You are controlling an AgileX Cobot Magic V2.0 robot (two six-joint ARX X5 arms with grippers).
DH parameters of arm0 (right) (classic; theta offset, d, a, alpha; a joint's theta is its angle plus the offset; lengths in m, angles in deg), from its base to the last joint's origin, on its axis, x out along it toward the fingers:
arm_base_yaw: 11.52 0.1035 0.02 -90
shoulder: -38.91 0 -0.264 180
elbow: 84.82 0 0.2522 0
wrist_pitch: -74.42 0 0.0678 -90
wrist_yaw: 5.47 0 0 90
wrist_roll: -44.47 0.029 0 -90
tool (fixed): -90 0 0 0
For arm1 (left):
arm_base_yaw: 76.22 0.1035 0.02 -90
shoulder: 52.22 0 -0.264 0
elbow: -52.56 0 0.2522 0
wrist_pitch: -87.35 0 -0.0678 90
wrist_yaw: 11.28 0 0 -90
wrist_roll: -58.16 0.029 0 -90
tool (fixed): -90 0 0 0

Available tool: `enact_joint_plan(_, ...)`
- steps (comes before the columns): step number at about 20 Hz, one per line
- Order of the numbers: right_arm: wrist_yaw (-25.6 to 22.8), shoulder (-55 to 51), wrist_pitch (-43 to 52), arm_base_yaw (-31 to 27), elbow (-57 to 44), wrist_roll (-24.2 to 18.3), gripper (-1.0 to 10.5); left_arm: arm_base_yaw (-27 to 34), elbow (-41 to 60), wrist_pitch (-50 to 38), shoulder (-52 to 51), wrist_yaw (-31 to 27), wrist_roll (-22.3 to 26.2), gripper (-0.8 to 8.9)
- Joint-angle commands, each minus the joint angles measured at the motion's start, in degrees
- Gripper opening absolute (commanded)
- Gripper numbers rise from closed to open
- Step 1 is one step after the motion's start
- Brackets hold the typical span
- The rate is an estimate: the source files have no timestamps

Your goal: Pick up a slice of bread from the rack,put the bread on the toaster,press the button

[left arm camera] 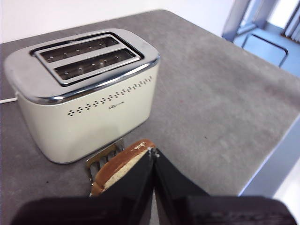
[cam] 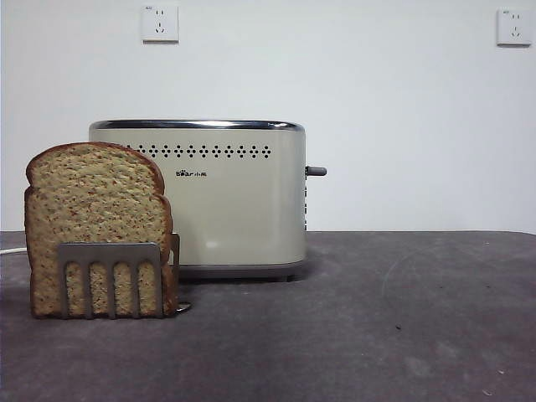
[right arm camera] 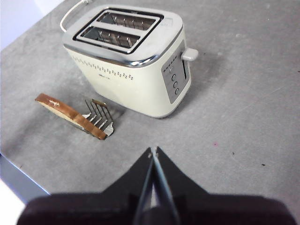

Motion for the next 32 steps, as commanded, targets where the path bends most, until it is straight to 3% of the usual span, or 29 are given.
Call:
enact_joint_plan(1, 0.0, 0.0, 0.2, 0.2, 0.1, -1.2, -0.1, -1.1, -0.3, 0.0, 0.5, 0.1, 2.8, 0.59)
enact_joint_plan(2, 0.1, 0.0, 0.2, 0.2, 0.1, -1.2, -0.1, -1.6, -0.3, 0.0, 0.5, -0.8, 2.8, 2.47)
enact_joint_plan(3, 0.1, -0.1, 0.2, 0.2, 0.1, -1.2, -0.1, -2.2, -0.3, 0.0, 0.5, -2.6, 2.9, 5.12)
enact_joint_plan(4, 0.1, 0.0, 0.2, 0.2, 0.1, -1.2, -0.1, -3.1, -0.3, -0.3, 0.5, -4.1, 3.0, 6.8)
enact_joint_plan(10, 0.1, 0.0, 0.2, 0.2, 0.1, -1.2, -0.1, -12.6, -3.0, 1.1, 5.4, -13.5, 11.2, 6.91)
enact_joint_plan(19, 0.1, 0.0, 0.0, 0.2, 0.1, -1.2, -0.1, -29.0, -14.6, 4.0, 26.0, -31.0, 26.1, 6.91)
enact_joint_plan(27, 0.1, 0.0, -0.2, 0.2, 0.1, -1.2, -0.1, -31.3, -15.3, 5.2, 41.0, -34.0, 30.1, 6.86)
enact_joint_plan(32, 0.1, 0.0, -0.2, 0.2, 0.1, -1.2, -0.1, -31.2, -15.3, 5.7, 47.2, -34.0, 31.7, 5.93)
